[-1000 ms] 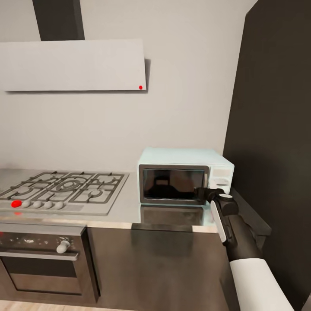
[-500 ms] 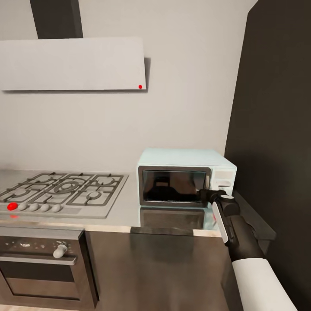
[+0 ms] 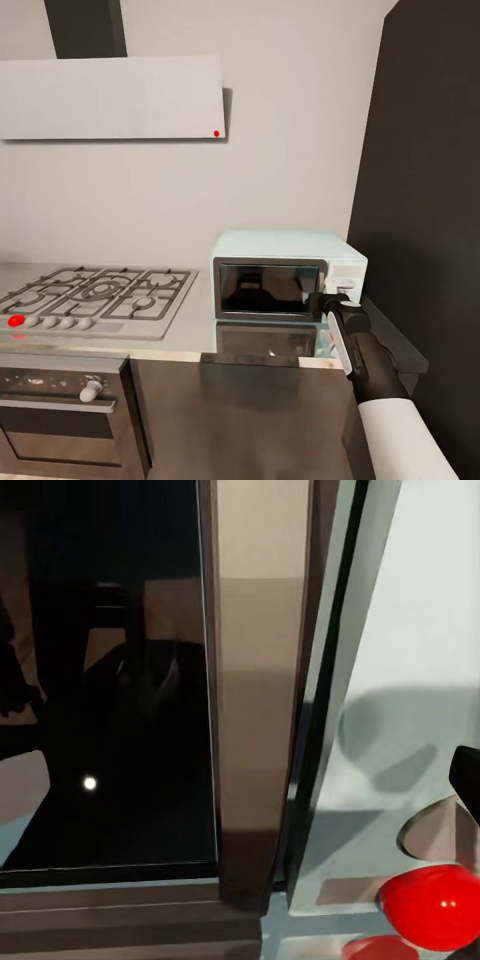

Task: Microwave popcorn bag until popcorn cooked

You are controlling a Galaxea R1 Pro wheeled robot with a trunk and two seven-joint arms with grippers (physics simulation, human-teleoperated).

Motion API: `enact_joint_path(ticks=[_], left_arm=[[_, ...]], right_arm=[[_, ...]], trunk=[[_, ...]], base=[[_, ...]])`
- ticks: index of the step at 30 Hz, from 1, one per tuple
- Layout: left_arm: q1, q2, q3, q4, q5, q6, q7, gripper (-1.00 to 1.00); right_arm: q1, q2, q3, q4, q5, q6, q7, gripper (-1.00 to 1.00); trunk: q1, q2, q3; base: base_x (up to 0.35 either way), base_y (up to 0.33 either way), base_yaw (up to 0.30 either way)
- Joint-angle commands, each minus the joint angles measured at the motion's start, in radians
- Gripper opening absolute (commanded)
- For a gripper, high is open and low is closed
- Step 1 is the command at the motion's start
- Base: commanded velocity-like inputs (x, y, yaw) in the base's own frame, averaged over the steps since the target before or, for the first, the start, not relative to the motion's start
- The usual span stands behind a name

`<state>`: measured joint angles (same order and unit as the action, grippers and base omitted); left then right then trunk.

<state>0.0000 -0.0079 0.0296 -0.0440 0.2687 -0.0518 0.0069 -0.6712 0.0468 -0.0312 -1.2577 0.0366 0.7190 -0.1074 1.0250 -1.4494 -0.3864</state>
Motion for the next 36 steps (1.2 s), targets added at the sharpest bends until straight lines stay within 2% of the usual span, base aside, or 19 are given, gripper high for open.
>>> enact_joint_path(ticks=[1,2,3,21,36], left_arm=[[0.000,-0.001,0.003,-0.001,0.003,-0.002,0.001,1.00],[0.000,-0.001,0.003,-0.001,0.002,-0.002,0.001,1.00],[0.000,-0.001,0.003,-0.001,0.002,-0.002,0.001,1.00],[0.000,-0.002,0.002,-0.002,0.002,-0.002,0.001,1.00],[0.000,-0.004,0.003,-0.001,0.001,-0.002,0.001,1.00]], right_arm=[[-0.001,0.001,-0.001,-0.001,0.004,0.005,0.000,1.00],[-0.001,0.001,-0.001,-0.001,0.004,0.005,0.001,1.00],[-0.001,0.001,-0.001,-0.001,0.004,0.005,0.001,-1.00],[-0.001,0.001,-0.001,-0.001,0.003,0.007,0.006,-1.00],[-0.001,-0.001,-0.002,-0.002,0.005,0.005,0.003,-1.00]], trunk=[[0.000,-0.001,-0.001],[0.000,-0.001,-0.001],[0.000,-0.001,-0.001],[0.000,-0.001,-0.001],[0.000,-0.001,-0.001]], base=[[0.000,0.000,0.000],[0.000,0.000,0.000],[0.000,0.000,0.000],[-0.001,0.000,0.000],[-0.135,0.057,0.000]])
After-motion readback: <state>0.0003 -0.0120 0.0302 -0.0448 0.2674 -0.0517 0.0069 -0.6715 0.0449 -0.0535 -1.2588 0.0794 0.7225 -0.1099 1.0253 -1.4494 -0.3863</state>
